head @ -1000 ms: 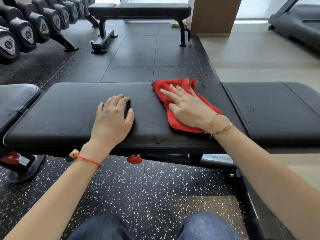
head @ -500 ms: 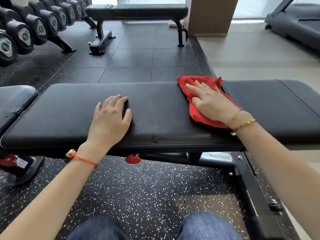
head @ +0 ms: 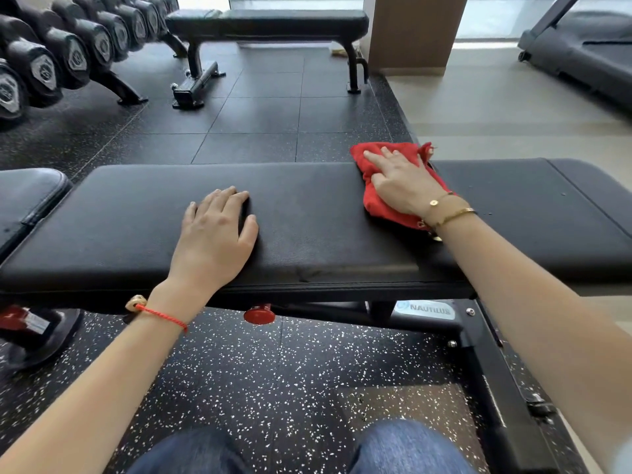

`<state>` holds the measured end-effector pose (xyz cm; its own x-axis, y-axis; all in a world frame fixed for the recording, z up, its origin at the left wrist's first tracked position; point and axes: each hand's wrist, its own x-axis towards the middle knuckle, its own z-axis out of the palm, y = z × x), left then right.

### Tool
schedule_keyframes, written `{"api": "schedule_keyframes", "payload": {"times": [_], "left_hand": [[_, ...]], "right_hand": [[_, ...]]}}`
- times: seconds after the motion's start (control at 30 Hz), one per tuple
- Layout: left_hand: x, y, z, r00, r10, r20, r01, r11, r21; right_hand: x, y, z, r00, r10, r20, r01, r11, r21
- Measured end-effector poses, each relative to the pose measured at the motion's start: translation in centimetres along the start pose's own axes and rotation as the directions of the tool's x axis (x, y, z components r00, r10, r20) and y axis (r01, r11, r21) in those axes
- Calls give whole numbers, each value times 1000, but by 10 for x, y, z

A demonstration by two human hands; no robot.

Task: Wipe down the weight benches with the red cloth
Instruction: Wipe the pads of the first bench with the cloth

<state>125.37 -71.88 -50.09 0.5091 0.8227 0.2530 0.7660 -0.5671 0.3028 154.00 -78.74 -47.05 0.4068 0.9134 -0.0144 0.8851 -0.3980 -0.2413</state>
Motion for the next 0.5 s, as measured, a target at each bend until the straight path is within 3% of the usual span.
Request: {"api": "schedule_keyframes", "payload": {"times": [0.13,0.3,0.5], "left_hand": [[-1,2,1,1000,-2,-14,1,1000,-5],[0,0,0,999,2,-38,-2,1000,-10],[1,1,2,999,2,-36,-2,1000,-5]], "right_hand": [[-2,-33,12,992,-126,19,126,992,-9],[-53,-79,32,945,-321,-63,315,945,-82],[-82,-112,47,969,-202,-143,188,977,-105]]}}
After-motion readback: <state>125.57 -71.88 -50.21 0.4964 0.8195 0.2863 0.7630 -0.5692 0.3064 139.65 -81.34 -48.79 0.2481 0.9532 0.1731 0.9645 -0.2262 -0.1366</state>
